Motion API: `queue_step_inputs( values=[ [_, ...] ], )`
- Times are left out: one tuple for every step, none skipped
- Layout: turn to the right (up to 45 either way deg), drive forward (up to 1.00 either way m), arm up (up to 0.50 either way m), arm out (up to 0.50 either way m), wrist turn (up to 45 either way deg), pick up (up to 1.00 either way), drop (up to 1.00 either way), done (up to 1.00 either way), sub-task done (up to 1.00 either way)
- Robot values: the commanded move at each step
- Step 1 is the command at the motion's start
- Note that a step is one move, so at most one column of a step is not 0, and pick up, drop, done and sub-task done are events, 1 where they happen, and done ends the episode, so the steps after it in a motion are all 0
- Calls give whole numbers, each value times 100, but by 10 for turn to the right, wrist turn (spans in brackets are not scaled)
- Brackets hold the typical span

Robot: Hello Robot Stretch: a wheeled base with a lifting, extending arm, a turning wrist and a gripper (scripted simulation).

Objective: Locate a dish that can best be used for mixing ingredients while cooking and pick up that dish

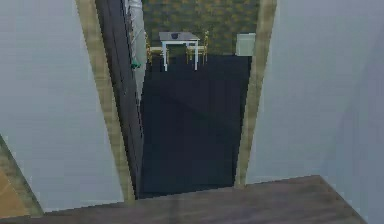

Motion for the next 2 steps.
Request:
queue_step_inputs(
  values=[
    [0, 100, 0, 0, 0, 0, 0, 0, 0],
    [-180, 0, 0, 0, 0, 0, 0, 0, 0]
  ],
)
